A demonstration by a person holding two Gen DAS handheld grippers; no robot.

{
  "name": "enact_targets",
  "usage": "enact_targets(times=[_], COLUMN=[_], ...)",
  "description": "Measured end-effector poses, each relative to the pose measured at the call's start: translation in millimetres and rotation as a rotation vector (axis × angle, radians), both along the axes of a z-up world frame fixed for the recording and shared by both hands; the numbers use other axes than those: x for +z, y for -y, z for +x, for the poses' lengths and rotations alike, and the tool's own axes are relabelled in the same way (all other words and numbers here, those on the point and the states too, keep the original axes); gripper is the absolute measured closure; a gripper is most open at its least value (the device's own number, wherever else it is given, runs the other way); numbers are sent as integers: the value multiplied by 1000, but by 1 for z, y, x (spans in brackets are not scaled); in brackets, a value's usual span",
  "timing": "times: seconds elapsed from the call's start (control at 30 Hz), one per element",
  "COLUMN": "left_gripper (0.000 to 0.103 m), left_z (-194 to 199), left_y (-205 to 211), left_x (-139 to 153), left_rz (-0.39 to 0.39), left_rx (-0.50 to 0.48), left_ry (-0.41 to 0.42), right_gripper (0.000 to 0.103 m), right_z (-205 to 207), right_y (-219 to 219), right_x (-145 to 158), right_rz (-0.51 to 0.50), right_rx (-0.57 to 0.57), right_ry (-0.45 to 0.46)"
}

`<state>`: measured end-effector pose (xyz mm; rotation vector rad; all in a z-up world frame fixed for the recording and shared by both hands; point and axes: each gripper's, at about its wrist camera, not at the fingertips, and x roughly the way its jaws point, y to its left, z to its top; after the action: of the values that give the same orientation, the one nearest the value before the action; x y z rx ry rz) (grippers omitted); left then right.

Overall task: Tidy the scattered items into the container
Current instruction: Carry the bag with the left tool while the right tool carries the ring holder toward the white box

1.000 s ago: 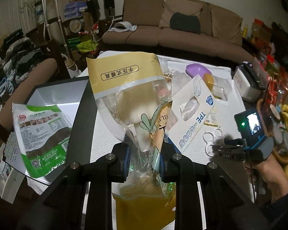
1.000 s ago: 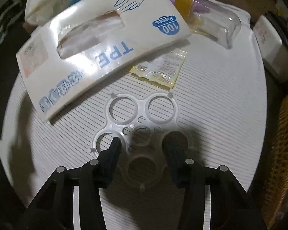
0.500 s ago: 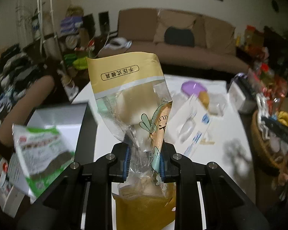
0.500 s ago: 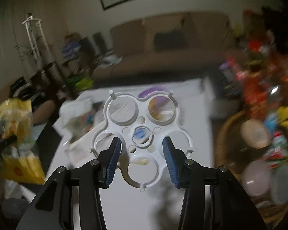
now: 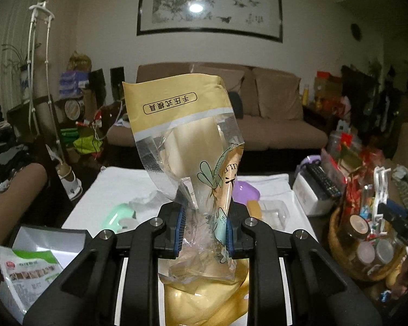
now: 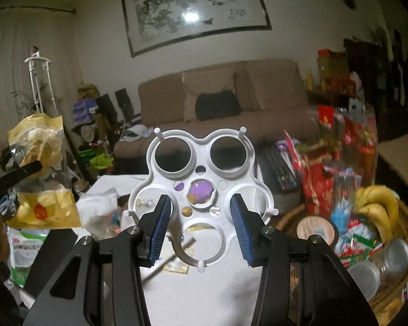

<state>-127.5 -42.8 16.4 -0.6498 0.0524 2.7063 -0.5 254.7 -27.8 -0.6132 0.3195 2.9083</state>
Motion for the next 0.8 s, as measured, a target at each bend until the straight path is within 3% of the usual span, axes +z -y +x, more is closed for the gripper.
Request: enact_targets(times=[0.33,0.57,0.8], left_gripper=[81,81,81], left_z=[-24,-25,-24], left_y=[86,143,201], left_x=[1,9,11], left_rz=[-13,-58,-62], left_rx=[143,231,315], left_ry=[-36,-42,-13], right_gripper=[56,56,56], right_z=[-68,-106,-145], right_y=[77,144,237], right_x=[-3,6,14], right_rz=[20,24,39], right_rx=[101,202,369], right_ry=[81,70,61])
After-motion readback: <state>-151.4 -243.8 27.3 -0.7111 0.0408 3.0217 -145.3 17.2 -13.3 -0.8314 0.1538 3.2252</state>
